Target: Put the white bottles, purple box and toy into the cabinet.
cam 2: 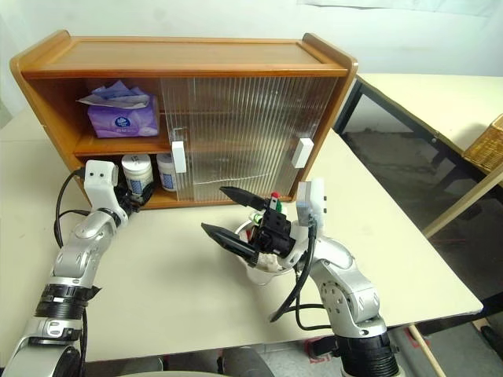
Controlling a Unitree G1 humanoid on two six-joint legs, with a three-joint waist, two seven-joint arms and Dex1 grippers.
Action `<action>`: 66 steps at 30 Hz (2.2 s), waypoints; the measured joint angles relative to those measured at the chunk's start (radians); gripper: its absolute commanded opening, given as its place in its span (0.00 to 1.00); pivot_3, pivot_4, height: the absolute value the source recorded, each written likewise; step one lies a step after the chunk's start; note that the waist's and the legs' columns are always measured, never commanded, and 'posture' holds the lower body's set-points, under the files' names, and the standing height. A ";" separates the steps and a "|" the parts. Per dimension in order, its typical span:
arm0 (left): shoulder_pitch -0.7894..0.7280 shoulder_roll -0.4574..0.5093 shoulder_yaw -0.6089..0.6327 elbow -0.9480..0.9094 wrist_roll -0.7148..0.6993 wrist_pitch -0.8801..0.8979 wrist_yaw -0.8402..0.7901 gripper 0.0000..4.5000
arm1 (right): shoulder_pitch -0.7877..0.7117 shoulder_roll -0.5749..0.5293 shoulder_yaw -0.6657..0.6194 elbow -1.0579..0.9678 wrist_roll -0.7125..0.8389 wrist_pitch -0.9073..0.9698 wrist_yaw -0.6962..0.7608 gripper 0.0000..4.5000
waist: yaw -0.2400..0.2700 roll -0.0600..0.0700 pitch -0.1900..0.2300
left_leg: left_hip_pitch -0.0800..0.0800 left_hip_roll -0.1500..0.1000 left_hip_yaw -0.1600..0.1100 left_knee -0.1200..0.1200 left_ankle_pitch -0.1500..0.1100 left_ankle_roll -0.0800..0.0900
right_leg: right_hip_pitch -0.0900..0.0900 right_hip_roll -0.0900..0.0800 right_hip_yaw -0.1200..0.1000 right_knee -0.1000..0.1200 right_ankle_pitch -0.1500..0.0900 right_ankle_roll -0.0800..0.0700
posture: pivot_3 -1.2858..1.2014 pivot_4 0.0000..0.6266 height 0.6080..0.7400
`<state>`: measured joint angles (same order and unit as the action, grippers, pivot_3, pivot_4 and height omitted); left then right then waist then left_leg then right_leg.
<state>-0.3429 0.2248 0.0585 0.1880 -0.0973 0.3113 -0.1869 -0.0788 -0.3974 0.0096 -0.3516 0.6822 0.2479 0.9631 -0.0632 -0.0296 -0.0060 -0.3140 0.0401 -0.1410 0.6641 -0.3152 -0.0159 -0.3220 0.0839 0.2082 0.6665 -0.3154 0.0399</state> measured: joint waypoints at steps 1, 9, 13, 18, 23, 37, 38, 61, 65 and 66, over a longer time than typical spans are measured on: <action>-0.006 -0.002 0.000 0.015 0.008 -0.001 0.006 0.69 | -0.001 0.000 0.001 0.001 -0.002 -0.001 0.000 1.00 | 0.000 0.000 0.000 | 0.000 0.000 0.000 0.000 0.000 0.000 | 0.000 0.000 0.000 0.000 0.000 0.000 | 0.47 0.00 1.00; -0.098 -0.033 0.002 0.171 0.027 -0.042 0.056 0.69 | 0.001 -0.013 0.010 0.017 -0.021 -0.017 0.042 1.00 | 0.001 -0.001 0.001 | 0.000 0.000 0.000 0.002 0.000 0.000 | 0.001 0.000 0.000 0.000 0.000 0.001 | 0.47 0.00 1.00; -0.158 -0.047 0.003 0.258 0.028 -0.071 0.076 0.69 | 0.004 -0.018 0.010 0.032 -0.021 -0.026 0.057 1.00 | -0.002 -0.002 0.001 | 0.000 0.000 0.000 0.002 0.000 0.000 | 0.001 0.000 0.000 0.000 0.000 0.002 | 0.47 0.00 1.00; -0.186 -0.060 0.008 0.322 0.026 -0.110 0.102 0.69 | 0.028 -0.019 0.010 0.038 -0.026 -0.042 0.071 1.00 | -0.003 -0.002 0.001 | 0.000 -0.001 0.000 0.002 0.001 -0.001 | 0.002 0.000 0.000 0.000 0.000 0.003 | 0.47 0.00 1.00; -0.202 -0.064 0.016 0.364 0.024 -0.132 0.119 0.77 | 0.036 -0.019 0.010 0.041 -0.034 -0.053 0.078 1.00 | -0.005 -0.002 0.001 | 0.001 -0.001 0.000 0.005 0.001 0.001 | 0.003 0.000 0.000 0.000 0.003 0.003 | 0.47 0.00 1.00; -0.166 -0.062 0.034 0.289 0.022 -0.115 0.121 1.00 | 0.036 -0.019 0.011 0.066 -0.055 -0.073 0.111 1.00 | -0.011 -0.002 0.001 | 0.000 -0.001 0.000 0.007 0.001 0.001 | 0.004 0.000 0.000 0.000 0.003 0.002 | 0.47 0.00 1.00; -0.153 -0.061 0.033 0.264 0.021 -0.104 0.114 1.00 | 0.036 -0.019 0.011 0.068 -0.055 -0.074 0.113 1.00 | -0.011 -0.002 0.001 | 0.000 -0.001 0.000 0.007 0.001 0.001 | 0.004 0.000 0.000 0.000 0.003 0.002 | 0.47 0.00 1.00; 0.237 0.124 -0.066 -0.361 -0.031 0.003 -0.252 1.00 | 0.106 0.029 -0.059 0.084 0.090 -0.047 0.121 1.00 | 0.005 -0.003 0.001 | 0.000 -0.001 0.001 0.004 -0.002 0.003 | 0.003 0.000 0.000 0.000 0.000 -0.023 | 0.48 0.00 1.00; 0.245 0.140 -0.091 -0.396 -0.069 -0.048 -0.342 1.00 | 0.117 0.060 -0.066 0.127 0.050 -0.147 0.146 1.00 | 0.004 -0.003 0.001 | 0.001 -0.001 0.001 0.004 -0.006 0.011 | 0.002 0.000 0.000 0.000 0.000 -0.023 | 0.48 0.00 1.00; 0.245 0.138 -0.091 -0.409 -0.092 -0.057 -0.362 1.00 | 0.118 0.066 -0.069 0.136 0.040 -0.173 0.147 1.00 | 0.004 -0.003 0.001 | 0.001 -0.001 0.001 0.004 -0.007 0.011 | 0.002 0.000 0.000 0.000 0.000 -0.024 | 0.48 0.00 1.00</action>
<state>-0.0980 0.3628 -0.0325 -0.2207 -0.1893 0.2543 -0.5488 0.0388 -0.3311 -0.0593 -0.2154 0.7224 0.0751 1.1105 -0.0595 -0.0326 -0.0050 -0.3127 0.0391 -0.1400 0.6683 -0.3218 -0.0045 -0.3197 0.0837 0.2079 0.6666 -0.3151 0.0162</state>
